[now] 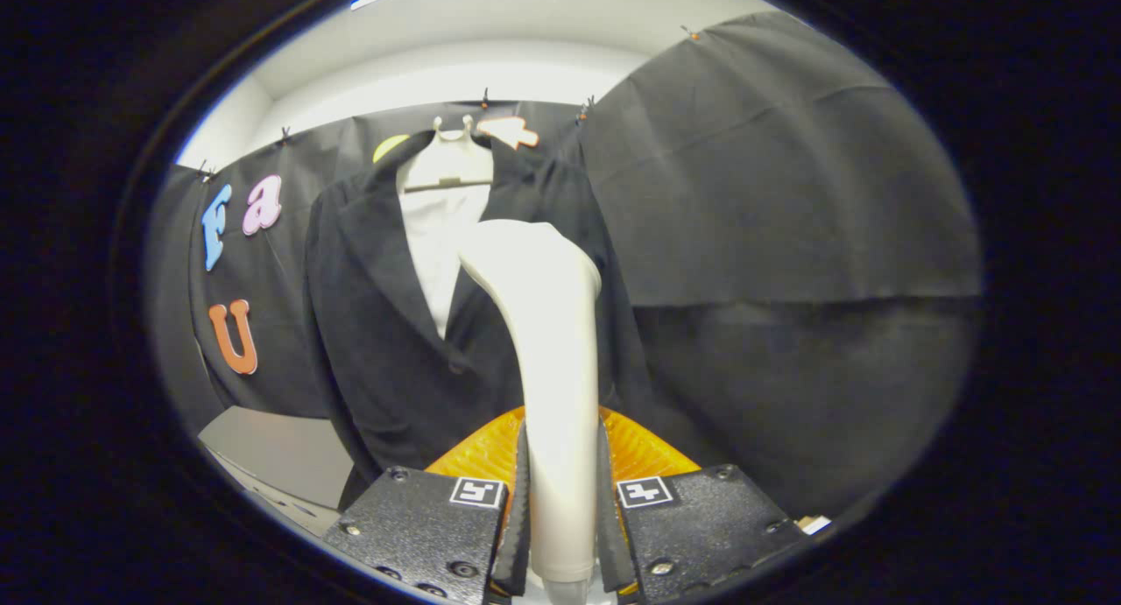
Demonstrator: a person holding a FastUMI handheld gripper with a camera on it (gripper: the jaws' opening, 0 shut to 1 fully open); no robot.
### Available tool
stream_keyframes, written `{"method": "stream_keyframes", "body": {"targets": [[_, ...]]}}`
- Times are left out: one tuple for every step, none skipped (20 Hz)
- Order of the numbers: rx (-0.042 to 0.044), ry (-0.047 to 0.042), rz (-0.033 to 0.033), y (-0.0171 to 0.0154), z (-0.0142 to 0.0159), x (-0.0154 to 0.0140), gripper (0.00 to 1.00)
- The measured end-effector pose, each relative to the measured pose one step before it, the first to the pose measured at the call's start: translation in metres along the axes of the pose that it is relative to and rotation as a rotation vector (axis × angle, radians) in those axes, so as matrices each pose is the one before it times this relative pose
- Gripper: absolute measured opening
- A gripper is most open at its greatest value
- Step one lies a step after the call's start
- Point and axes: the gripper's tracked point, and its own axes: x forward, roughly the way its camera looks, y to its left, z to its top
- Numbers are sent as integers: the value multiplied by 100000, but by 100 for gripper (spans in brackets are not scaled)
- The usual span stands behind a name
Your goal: Iron the clothes twice with a garment steamer, once on the left side and once on the right side.
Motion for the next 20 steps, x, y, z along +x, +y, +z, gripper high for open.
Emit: {"method": "stream_keyframes", "body": {"targets": [[-1010, -3872, 2209, 52, 1837, 817, 34], [-625, -3566, 1887, 95, 1421, 660, 34], [-1122, -4457, 935, -277, 1455, 635, 34], [-1867, -4287, 29, -393, 1340, 1062, 34], [-1759, -3781, 376, -279, 1272, 1368, 34], [-1013, -2000, 736, -224, 753, 1162, 34], [390, -1642, 517, -275, 530, 1040, 34], [201, -848, -44, -339, 538, 1128, 34], [227, -1492, -200, -543, 637, 992, 34], [-137, -1637, 12, -305, 665, 1081, 34], [83, -1491, -13, -353, 526, 971, 34], [-459, -1326, -305, -332, 611, 968, 34], [-442, -1070, -533, -336, 428, 844, 34], [-434, -668, 31, -134, 430, 768, 34], [-4, -546, 470, 78, 268, 393, 34], [-302, -34, 655, 176, 207, 598, 34], [-106, -215, 757, 248, 232, 519, 34], [-767, 524, 916, 329, -106, 433, 34], [-686, 785, 979, 377, -288, 348, 34], [-563, 1214, 978, 442, -504, 288, 34]]}}
